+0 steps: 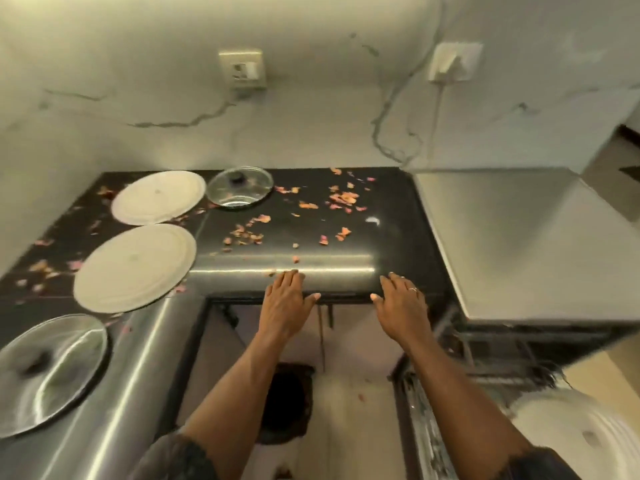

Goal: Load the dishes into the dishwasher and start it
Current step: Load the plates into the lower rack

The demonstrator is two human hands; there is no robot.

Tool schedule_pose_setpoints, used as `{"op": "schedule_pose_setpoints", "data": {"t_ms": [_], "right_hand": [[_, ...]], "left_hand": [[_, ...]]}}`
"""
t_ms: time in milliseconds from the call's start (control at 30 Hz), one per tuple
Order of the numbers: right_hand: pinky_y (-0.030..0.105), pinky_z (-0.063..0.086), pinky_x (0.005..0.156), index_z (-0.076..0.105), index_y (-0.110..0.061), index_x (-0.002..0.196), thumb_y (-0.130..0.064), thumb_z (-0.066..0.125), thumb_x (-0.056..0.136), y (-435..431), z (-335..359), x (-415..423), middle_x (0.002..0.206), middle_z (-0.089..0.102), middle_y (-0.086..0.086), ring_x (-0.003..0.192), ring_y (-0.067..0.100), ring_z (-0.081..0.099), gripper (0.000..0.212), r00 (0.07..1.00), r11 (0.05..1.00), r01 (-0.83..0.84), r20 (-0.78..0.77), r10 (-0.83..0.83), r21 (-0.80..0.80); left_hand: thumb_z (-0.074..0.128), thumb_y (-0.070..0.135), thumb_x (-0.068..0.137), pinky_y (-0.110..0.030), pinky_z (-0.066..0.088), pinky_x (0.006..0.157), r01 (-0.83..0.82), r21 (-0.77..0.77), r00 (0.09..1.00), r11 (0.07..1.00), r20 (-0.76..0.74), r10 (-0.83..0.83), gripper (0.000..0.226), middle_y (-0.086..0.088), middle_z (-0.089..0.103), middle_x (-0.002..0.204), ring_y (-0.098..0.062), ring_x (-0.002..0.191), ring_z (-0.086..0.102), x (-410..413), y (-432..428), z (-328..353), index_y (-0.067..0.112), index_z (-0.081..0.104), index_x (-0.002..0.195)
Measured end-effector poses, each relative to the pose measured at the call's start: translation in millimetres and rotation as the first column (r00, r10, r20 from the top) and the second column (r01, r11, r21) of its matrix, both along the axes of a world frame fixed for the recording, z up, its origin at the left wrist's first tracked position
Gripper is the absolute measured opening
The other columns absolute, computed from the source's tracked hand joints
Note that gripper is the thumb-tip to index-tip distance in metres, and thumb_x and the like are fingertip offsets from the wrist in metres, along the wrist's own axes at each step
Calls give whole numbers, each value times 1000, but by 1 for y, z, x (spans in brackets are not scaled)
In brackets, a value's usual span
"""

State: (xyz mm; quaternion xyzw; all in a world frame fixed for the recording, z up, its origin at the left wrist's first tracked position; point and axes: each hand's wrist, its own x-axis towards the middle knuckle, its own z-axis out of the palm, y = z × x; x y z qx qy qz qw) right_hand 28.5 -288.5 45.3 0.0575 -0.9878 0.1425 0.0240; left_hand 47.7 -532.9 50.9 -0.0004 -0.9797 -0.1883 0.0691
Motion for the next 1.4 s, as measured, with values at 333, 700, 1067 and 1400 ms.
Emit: {"op": "schedule_pose_setpoints", "data": {"t_ms": [333,700,1067,1400], "right_hand": [[44,34,115,48,-19,143,-38,51,102,-238,25,-68,154,42,10,142,29,39,45,946,946,-323,11,323,-16],[47,26,121,40,-22,151,-41,46,104,-400,37,-137,163,29,6,150,28,27,51,837,843,-538,106,537,-22],[41,35,115,46,-17,148,-43,55,100,-485,36,-203,153,41,8,141,29,41,55,660,746,-655,392,641,-118],[44,34,114,37,-14,152,-53,58,95,-534,0,-231,157,38,13,143,35,36,73,652,845,-485,552,520,-225]], "left_hand": [[56,53,93,-39,35,110,-293,-8,956,956,19,293,57,-3,50,141,-24,134,40,-5,-214,18,16,51,137],[51,54,97,-43,29,116,-596,-16,793,803,147,591,59,-3,41,154,-24,145,31,14,-353,19,19,44,144],[53,57,95,-45,35,112,-891,80,439,447,404,802,69,-13,41,152,-34,138,37,-22,-386,1,12,40,146],[57,60,89,-50,40,108,-972,76,224,221,566,793,75,-13,47,147,-36,136,41,-32,-421,-14,14,38,144]]}}
